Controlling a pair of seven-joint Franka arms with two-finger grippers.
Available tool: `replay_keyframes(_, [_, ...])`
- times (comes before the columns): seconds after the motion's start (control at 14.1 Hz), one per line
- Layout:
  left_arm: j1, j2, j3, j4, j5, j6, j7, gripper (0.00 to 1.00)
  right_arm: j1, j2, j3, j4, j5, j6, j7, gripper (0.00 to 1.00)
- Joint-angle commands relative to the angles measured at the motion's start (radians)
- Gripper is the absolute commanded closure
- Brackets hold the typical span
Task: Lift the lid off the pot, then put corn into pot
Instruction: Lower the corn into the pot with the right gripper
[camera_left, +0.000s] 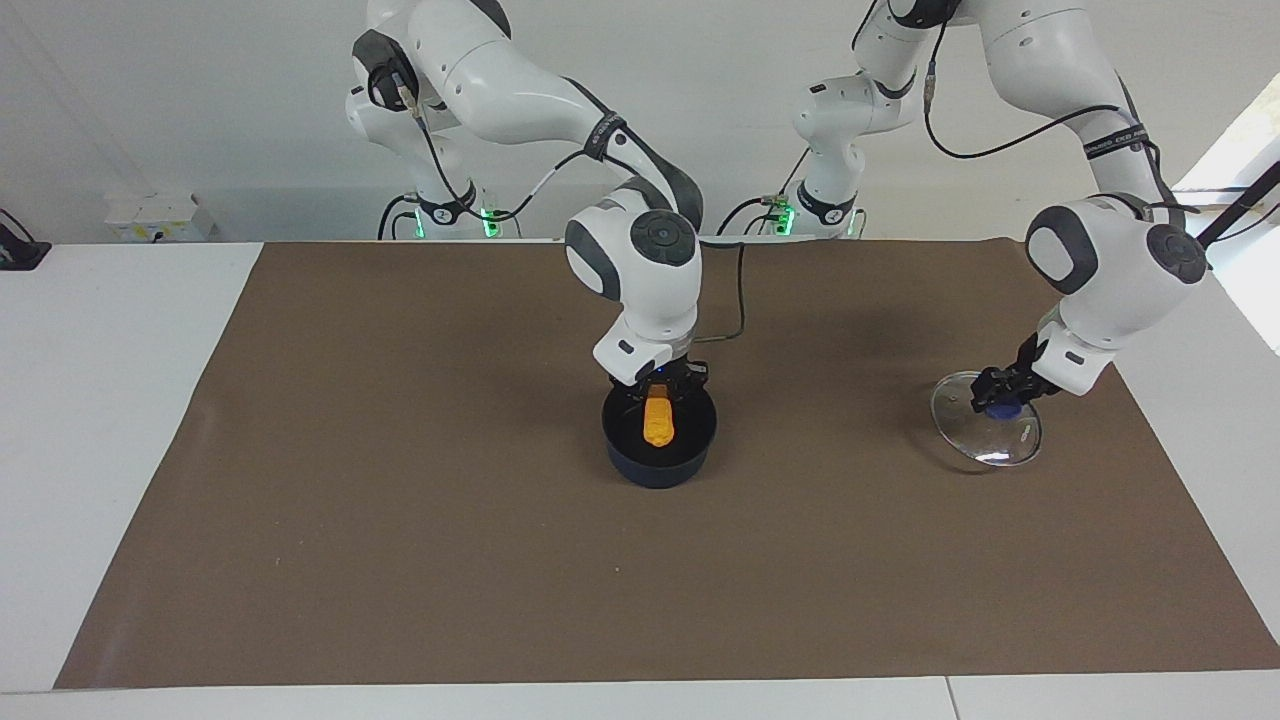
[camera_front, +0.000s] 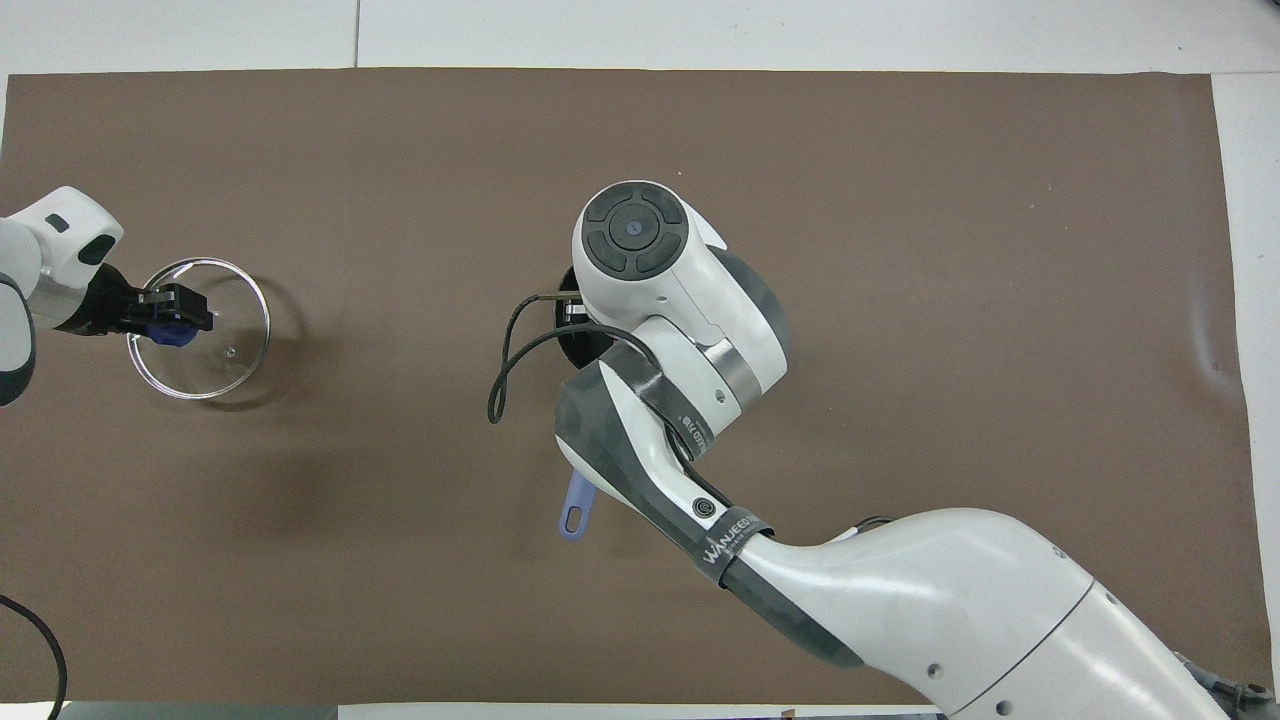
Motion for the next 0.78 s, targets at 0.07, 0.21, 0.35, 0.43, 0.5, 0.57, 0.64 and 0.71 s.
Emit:
replay_keyframes(0.07, [-0.020, 0.016, 0.001, -0.041, 0.017, 0.079, 0.022, 1.00, -0.039, -0.063, 0.010, -0.170, -0.008, 0.166, 0.002, 1.00])
replay_keyframes(0.21, [-0.024, 0.018, 0.001, -0.044, 0.017, 0.079, 0.031, 1.00, -0.047, -0.063, 0.010, -0.170, -0.001, 0.168, 0.004, 0.86])
replay_keyframes(0.35, [-0.023, 0.018, 0.001, -0.044, 0.017, 0.079, 0.037, 0.96, -0.046, -0.061, 0.010, -0.159, -0.008, 0.186, 0.002, 0.00])
replay_keyframes(0.43, [-0.024, 0.019, 0.001, -0.040, 0.017, 0.075, 0.043, 0.01, -0.041, -0.063, 0.007, -0.135, -0.010, 0.162, 0.001, 0.00])
replay_keyframes(0.5, [-0.024, 0.018, 0.001, -0.032, 0.017, 0.067, 0.045, 0.00, -0.040, -0.054, 0.007, -0.074, -0.011, 0.101, 0.002, 0.00])
replay_keyframes(0.57, [-0.024, 0.016, 0.001, -0.021, 0.017, 0.063, 0.045, 0.00, -0.033, -0.047, 0.007, -0.019, -0.013, 0.046, 0.002, 0.00])
replay_keyframes(0.64, [-0.026, 0.013, 0.000, 0.011, 0.017, 0.038, 0.045, 0.00, -0.033, -0.052, 0.007, 0.015, -0.015, -0.011, -0.001, 0.00])
replay_keyframes(0.71, [-0.038, 0.013, 0.000, 0.051, 0.017, -0.006, 0.042, 0.00, -0.047, -0.067, 0.005, 0.031, -0.028, -0.059, -0.010, 0.00])
